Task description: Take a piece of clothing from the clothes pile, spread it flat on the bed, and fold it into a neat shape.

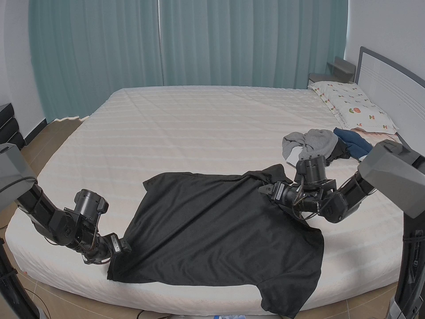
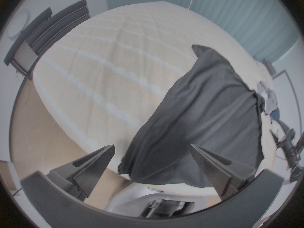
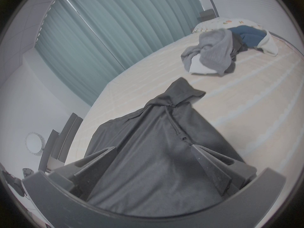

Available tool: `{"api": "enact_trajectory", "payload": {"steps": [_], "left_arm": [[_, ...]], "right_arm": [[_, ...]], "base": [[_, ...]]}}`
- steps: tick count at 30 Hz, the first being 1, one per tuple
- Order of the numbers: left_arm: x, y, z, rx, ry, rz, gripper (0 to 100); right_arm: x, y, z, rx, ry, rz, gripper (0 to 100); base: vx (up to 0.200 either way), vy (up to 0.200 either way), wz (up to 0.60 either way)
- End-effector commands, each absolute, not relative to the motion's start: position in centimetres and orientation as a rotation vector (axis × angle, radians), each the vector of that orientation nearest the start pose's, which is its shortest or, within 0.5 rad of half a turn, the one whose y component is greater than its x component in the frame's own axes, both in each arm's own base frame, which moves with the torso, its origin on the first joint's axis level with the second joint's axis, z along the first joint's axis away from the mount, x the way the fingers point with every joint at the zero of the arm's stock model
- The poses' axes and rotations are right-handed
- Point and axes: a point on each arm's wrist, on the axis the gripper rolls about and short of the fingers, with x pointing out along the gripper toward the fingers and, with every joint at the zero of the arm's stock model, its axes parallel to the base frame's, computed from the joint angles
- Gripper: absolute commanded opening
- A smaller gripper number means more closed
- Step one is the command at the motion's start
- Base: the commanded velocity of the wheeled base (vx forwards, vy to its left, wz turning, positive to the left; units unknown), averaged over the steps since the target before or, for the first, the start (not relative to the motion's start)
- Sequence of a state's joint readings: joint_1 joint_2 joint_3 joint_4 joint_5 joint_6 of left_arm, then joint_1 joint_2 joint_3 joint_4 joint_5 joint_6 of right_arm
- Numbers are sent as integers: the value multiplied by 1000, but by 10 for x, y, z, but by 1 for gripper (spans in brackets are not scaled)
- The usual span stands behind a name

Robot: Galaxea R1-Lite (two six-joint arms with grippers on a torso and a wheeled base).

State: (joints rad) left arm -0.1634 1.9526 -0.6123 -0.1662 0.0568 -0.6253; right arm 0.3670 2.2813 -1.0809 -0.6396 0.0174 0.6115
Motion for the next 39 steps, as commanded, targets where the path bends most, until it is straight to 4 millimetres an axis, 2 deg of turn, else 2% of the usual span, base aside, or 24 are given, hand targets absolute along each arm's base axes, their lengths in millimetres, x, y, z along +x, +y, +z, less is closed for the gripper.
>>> {"api": "enact_trajectory", "payload": {"steps": [1,3,4,7,12,16,19,24,29,32,33,39], "left_arm": [[285,-43,47,-606,1065,227,100],[285,-43,48,-616,1065,223,100],[291,-46,51,-714,1051,187,100],[297,-48,49,-782,1038,165,100],[313,-56,31,-887,994,175,100],[317,-61,20,-893,1004,177,100],[317,-62,17,-892,1011,180,100],[317,-61,17,-889,1012,180,100],[316,-64,14,-878,1022,178,100],[316,-64,14,-876,1022,177,100],[316,-64,14,-876,1022,177,100],[316,-64,14,-876,1024,178,100]], "right_arm": [[418,183,-17,515,758,143,100],[420,183,-18,521,759,140,100],[430,186,-25,550,773,120,100],[440,187,-33,568,786,99,100],[452,190,-35,625,776,74,100],[470,180,-32,629,697,14,100],[482,166,-31,627,643,-25,100],[502,120,-14,632,540,-86,100],[509,83,-6,649,487,-139,100],[511,73,-6,654,475,-155,100],[512,64,-5,664,459,-168,100],[505,52,-3,676,437,-167,100]], "base": [[0,0,0],[0,0,0],[0,0,0],[0,0,0],[0,0,0],[0,0,0],[0,0,0],[0,0,0],[0,0,0],[0,0,0],[0,0,0],[0,0,0]]}}
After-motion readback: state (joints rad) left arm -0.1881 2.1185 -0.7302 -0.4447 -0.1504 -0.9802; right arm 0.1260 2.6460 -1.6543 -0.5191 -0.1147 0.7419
